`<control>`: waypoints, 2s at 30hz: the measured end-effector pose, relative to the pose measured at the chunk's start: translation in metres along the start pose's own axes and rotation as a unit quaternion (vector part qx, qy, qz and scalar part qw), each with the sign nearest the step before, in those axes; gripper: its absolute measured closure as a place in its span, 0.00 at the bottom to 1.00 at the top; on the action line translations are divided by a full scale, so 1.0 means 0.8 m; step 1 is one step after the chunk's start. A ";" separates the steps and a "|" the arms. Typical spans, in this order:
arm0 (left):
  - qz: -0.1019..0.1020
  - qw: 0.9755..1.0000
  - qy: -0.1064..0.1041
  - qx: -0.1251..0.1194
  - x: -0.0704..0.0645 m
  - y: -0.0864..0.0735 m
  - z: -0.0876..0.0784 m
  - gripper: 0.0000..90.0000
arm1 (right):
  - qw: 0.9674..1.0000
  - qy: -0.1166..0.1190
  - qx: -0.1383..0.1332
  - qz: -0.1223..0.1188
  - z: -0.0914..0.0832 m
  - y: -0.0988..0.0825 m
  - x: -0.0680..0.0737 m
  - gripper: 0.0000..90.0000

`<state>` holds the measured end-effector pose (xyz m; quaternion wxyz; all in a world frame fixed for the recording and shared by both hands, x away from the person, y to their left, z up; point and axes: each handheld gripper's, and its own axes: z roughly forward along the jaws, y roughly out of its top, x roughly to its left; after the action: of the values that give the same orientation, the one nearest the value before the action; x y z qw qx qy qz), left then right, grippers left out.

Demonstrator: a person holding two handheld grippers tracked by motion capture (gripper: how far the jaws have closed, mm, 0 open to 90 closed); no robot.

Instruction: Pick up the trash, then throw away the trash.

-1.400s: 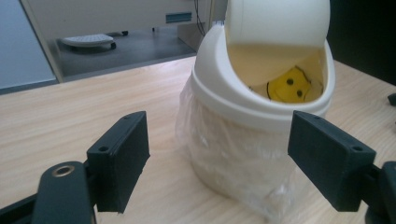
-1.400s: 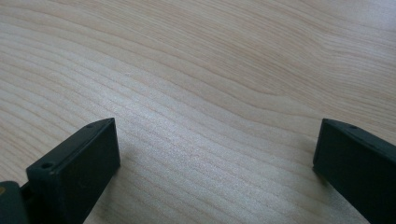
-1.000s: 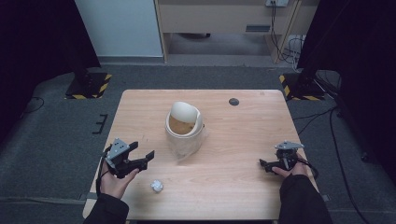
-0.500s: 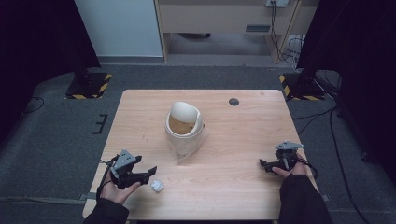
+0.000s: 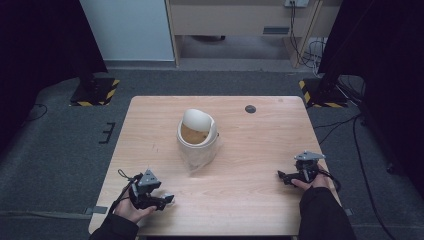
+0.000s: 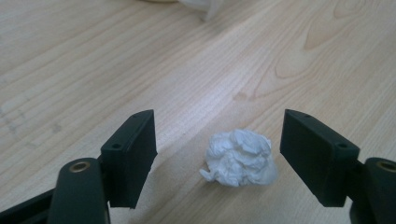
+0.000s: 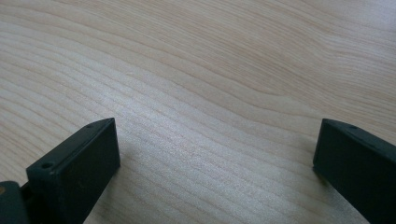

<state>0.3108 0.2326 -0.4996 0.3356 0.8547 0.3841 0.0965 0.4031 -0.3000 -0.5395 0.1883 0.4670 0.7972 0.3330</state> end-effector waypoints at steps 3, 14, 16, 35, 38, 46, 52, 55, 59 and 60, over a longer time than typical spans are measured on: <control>0.008 1.000 -0.006 0.017 -0.003 -0.001 0.003 0.34 | 1.000 0.000 0.000 0.000 0.000 0.000 0.000 0.01; 0.040 0.997 -0.004 0.065 -0.011 -0.002 0.011 0.50 | 1.000 0.000 0.000 0.000 0.000 0.000 0.000 0.01; 0.042 0.997 -0.002 0.070 -0.013 -0.001 0.013 0.53 | 1.000 0.000 0.000 -0.001 0.000 0.000 0.000 0.01; 0.018 1.000 0.008 0.022 -0.006 0.008 0.004 0.69 | 1.000 0.001 0.000 -0.001 0.000 0.000 0.000 0.01; 0.002 1.000 0.012 -0.017 -0.002 0.011 -0.003 0.69 | 1.000 0.001 0.000 -0.001 0.000 0.000 0.000 0.01; -0.028 0.995 0.019 -0.096 0.004 0.016 -0.020 0.71 | 1.000 0.001 0.000 -0.001 0.000 0.000 0.000 0.01; -0.043 0.986 0.028 -0.158 0.007 0.023 -0.036 0.71 | 1.000 0.001 0.000 -0.001 0.000 0.000 0.000 0.01; -0.049 0.983 0.030 -0.177 0.008 0.026 -0.040 0.70 | 1.000 0.001 0.000 -0.001 0.000 0.000 0.000 0.01; -0.053 0.977 0.037 -0.205 0.007 0.031 -0.046 0.70 | 1.000 0.001 0.000 -0.001 0.000 0.000 0.000 0.01; -0.053 0.975 0.039 -0.211 0.007 0.032 -0.048 0.70 | 1.000 0.001 0.000 -0.001 0.000 0.000 0.000 0.01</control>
<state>0.3138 0.2437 -0.4543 0.4980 0.7383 0.4129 0.1908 0.4036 -0.2998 -0.5395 0.1883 0.4655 0.7979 0.3334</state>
